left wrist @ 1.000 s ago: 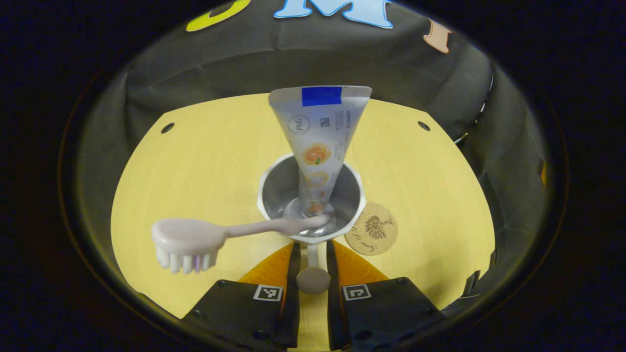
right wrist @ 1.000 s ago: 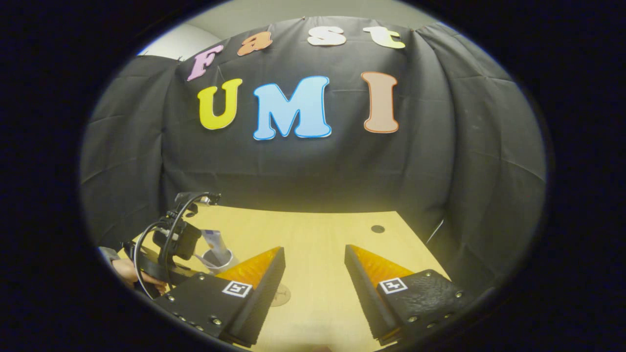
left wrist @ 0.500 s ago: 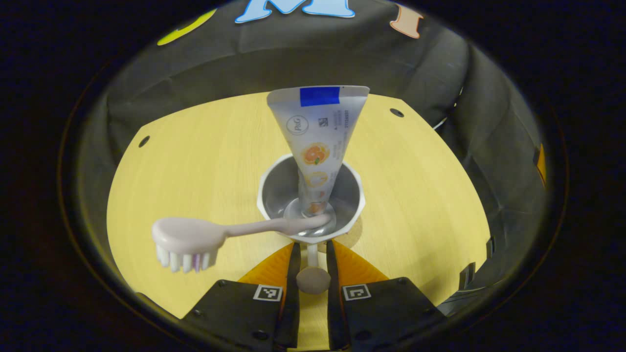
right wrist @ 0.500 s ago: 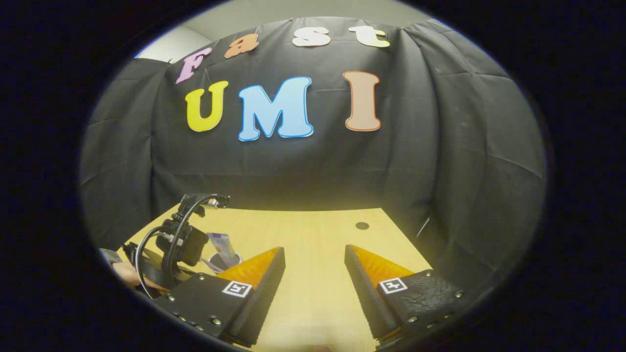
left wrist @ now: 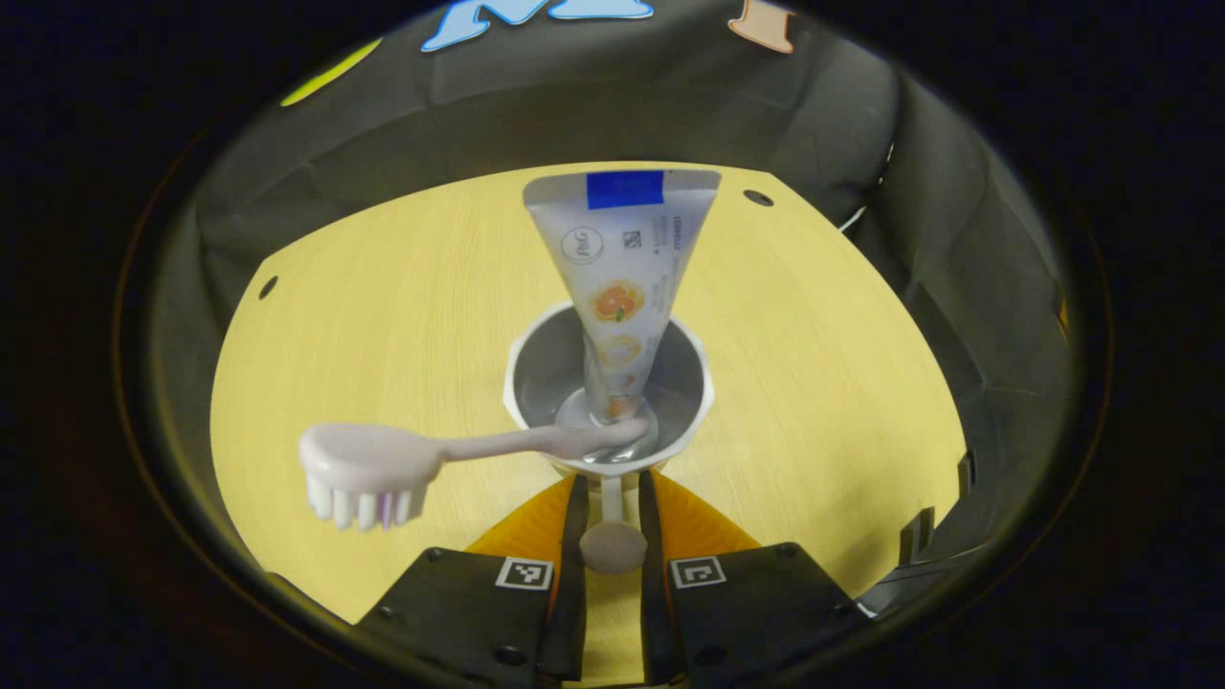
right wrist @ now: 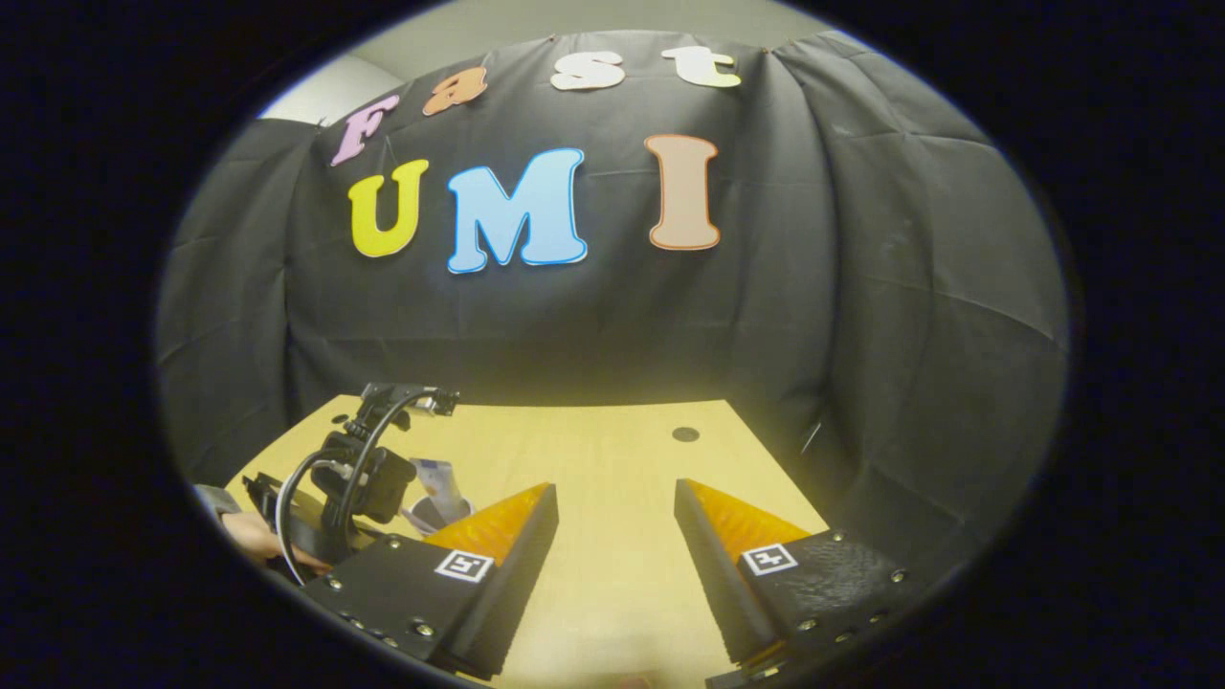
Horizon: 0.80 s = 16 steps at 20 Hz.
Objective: Put the toothbrush and toothpaste on the desktop into the cup, then pick up the cup and place it on the coaster on the desktop.
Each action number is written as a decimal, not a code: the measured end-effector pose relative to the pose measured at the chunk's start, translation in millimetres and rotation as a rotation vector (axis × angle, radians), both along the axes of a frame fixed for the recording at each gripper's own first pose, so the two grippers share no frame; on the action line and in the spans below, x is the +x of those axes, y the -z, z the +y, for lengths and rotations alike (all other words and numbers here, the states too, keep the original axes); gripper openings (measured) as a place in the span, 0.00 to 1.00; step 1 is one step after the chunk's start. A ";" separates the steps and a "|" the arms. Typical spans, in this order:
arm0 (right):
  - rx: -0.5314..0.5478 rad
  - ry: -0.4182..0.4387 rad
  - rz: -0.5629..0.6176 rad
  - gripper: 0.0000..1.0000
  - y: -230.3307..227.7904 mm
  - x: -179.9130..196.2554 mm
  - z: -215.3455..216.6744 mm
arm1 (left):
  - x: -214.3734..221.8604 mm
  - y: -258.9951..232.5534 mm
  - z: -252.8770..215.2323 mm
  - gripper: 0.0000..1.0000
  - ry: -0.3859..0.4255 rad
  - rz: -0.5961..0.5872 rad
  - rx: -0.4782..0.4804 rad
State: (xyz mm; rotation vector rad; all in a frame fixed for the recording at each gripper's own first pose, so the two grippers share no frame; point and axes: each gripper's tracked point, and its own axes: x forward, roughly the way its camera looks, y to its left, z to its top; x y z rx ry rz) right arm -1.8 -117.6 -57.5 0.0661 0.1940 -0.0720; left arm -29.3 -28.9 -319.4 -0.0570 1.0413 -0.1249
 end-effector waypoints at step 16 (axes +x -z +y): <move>0.007 -0.111 -0.024 0.79 -10.4 3.8 -7.8 | -6.0 -35.6 -8.5 0.67 -0.062 -0.155 0.013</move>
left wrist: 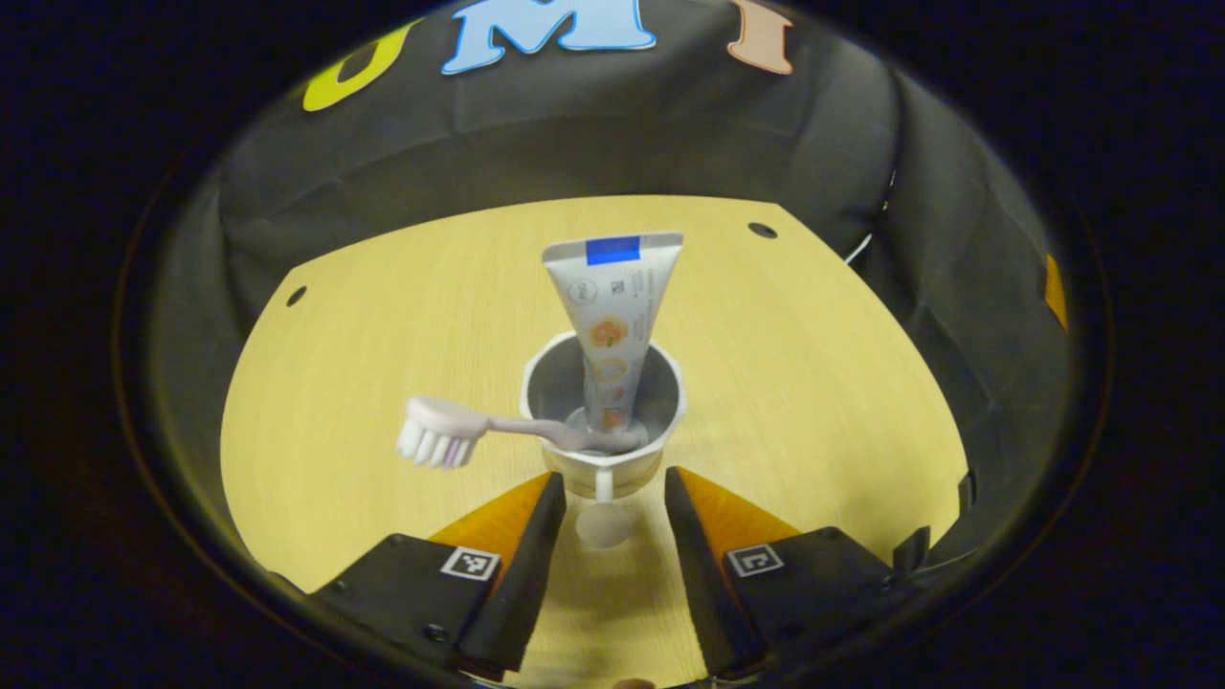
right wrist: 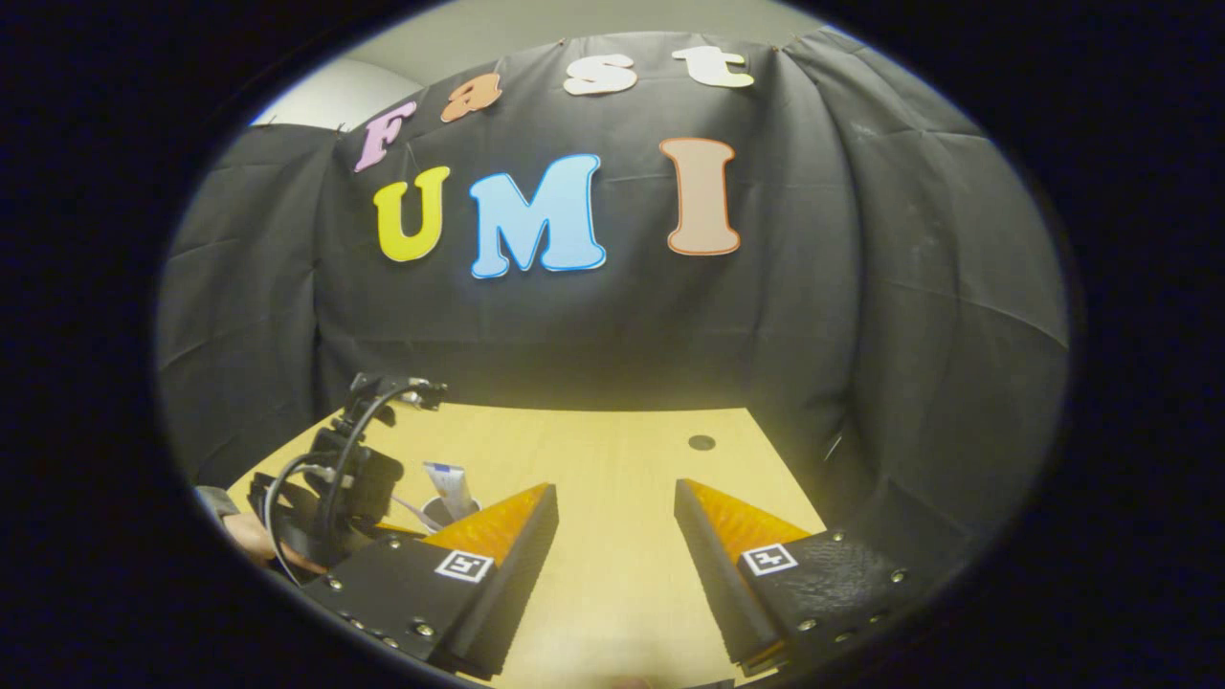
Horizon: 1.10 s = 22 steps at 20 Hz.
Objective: Put the toothbrush and toothpaste on the desktop into the cup, then pick up the cup and place it on the coaster on the desktop.
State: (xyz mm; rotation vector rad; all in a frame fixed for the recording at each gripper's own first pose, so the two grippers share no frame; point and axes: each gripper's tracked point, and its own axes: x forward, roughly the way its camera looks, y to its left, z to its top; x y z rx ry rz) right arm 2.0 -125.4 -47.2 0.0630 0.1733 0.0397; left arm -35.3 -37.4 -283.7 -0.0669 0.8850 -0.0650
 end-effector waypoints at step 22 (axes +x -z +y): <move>-0.002 0.074 -0.181 0.77 -55.8 -13.6 48.9 | -39.3 -237.6 89.7 0.95 -0.121 -0.900 0.002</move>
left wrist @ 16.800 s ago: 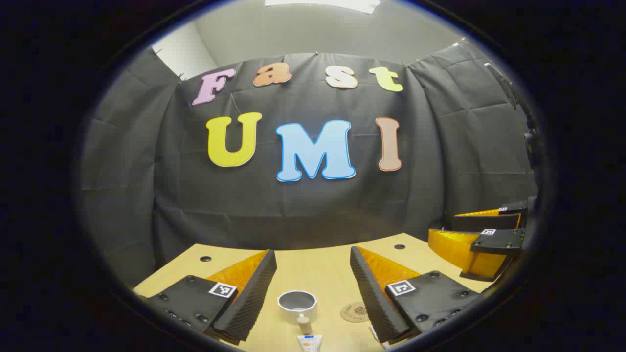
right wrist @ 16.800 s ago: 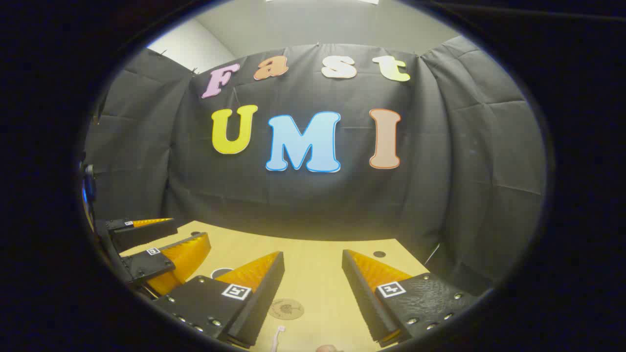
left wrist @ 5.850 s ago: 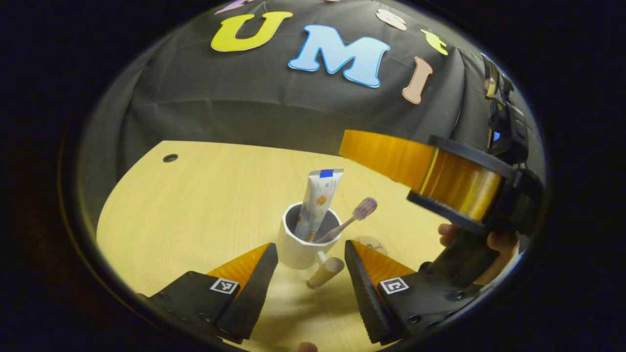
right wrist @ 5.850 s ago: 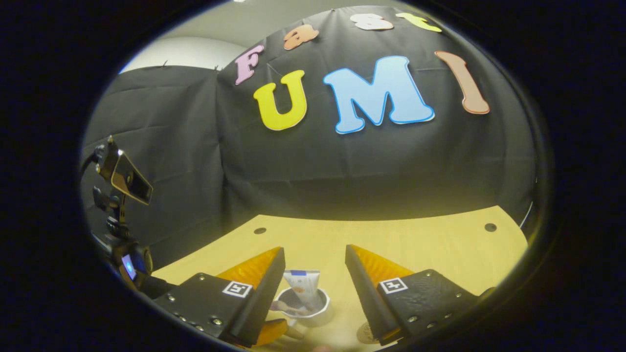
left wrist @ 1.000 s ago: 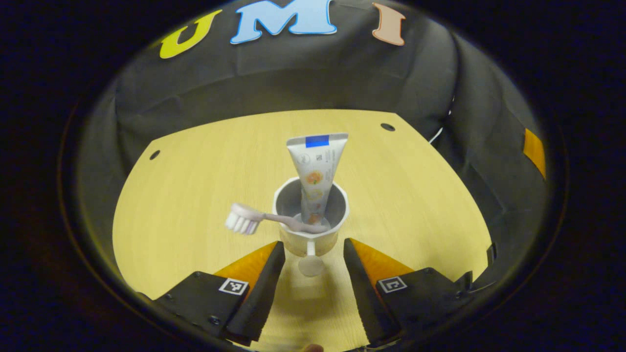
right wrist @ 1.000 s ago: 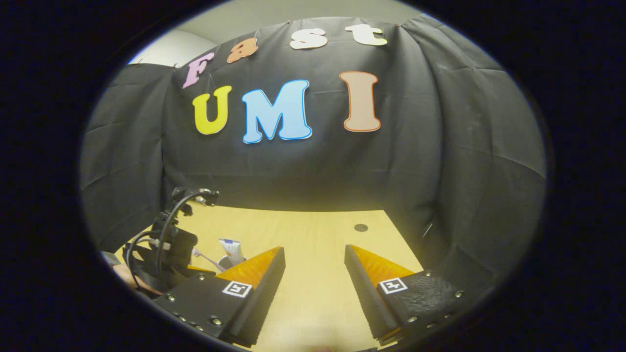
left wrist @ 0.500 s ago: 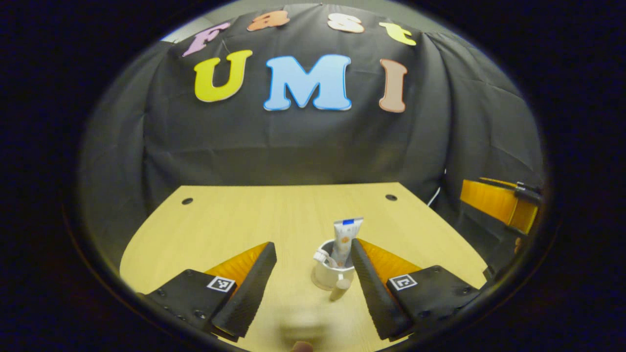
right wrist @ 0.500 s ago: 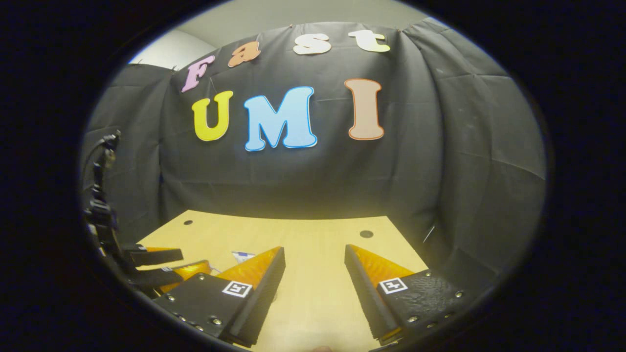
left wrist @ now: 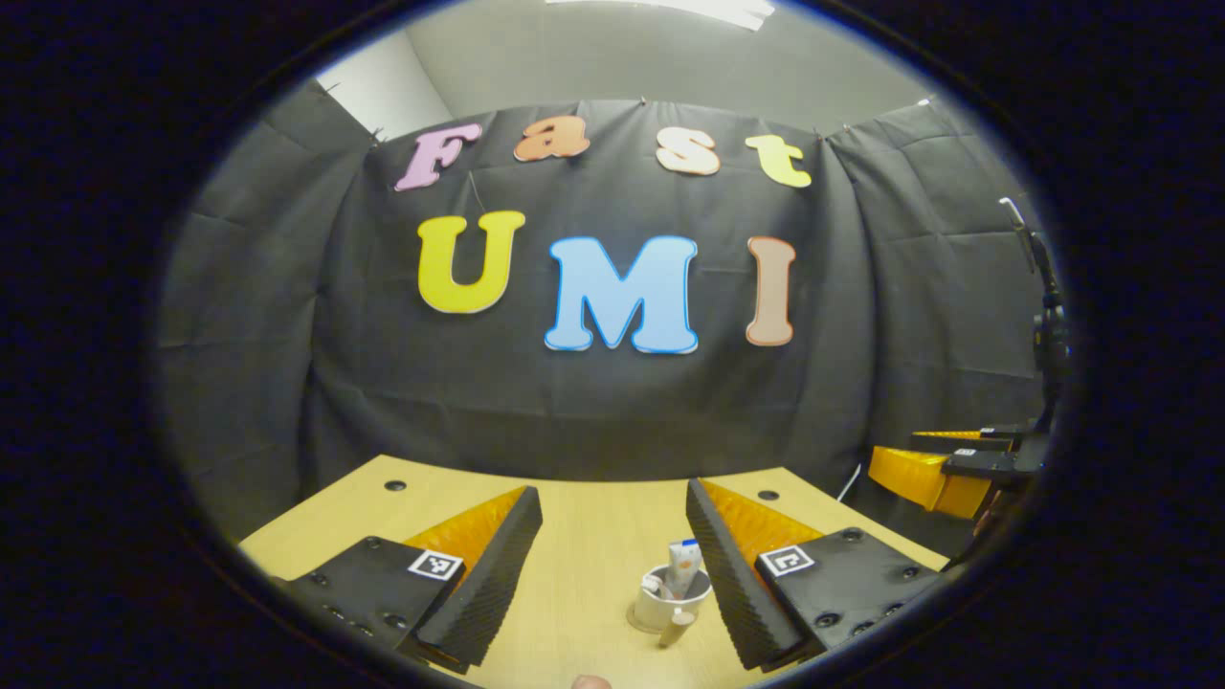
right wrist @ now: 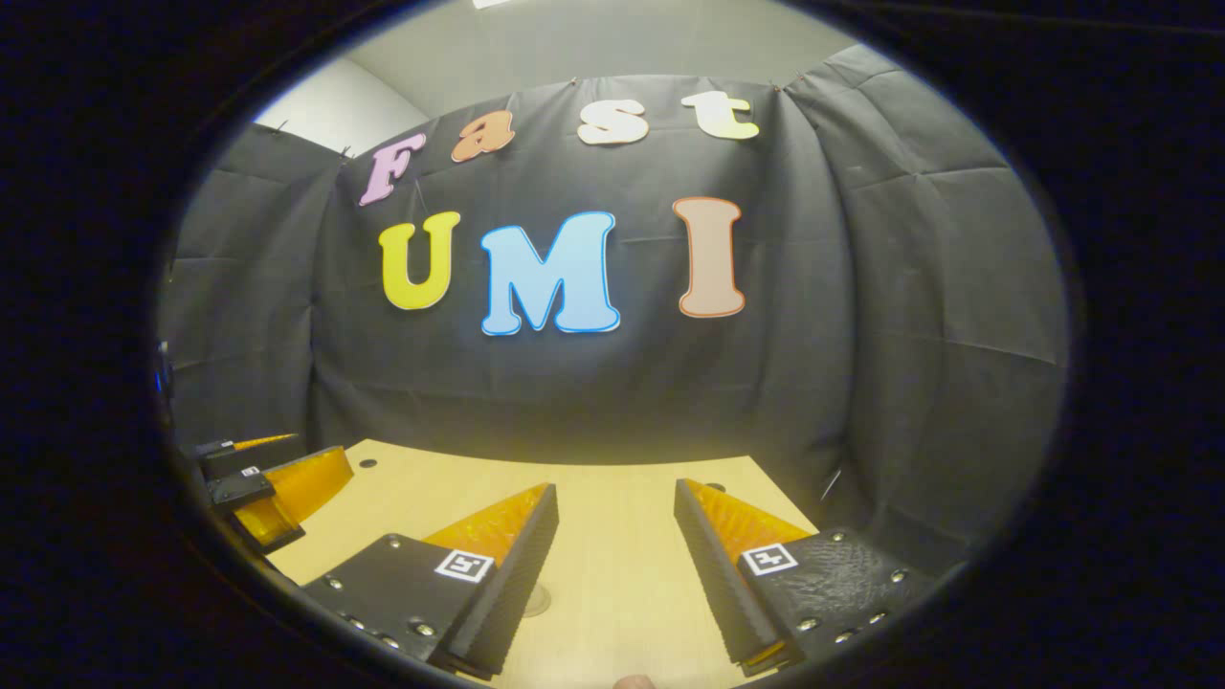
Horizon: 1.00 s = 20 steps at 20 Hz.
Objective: Put the toothbrush and toothpaste on the desktop into the cup, then pick up the cup and place it on the coaster on the desktop.
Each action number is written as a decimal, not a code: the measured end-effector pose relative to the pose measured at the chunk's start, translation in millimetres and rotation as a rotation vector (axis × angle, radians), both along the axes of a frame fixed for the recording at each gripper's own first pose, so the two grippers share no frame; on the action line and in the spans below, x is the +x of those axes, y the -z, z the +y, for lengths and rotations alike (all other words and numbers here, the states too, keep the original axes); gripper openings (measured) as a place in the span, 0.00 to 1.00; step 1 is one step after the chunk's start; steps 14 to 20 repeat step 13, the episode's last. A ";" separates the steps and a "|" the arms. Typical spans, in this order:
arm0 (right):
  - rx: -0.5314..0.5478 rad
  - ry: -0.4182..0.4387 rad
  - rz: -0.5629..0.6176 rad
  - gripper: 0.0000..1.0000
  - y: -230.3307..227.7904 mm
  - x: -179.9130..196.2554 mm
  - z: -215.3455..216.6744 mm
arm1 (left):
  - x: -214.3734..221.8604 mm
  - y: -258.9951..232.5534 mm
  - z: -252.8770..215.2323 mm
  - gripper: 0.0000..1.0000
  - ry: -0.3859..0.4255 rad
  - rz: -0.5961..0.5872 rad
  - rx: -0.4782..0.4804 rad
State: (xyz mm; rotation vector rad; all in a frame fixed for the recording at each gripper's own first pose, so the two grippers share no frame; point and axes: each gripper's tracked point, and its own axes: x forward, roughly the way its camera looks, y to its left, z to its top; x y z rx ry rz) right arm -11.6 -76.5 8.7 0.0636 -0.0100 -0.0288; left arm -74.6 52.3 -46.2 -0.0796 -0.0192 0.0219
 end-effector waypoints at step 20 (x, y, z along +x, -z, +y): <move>-0.026 0.042 -0.063 0.79 -19.0 -22.8 -26.6 | -5.2 -2.3 -15.4 0.95 0.015 -0.054 0.031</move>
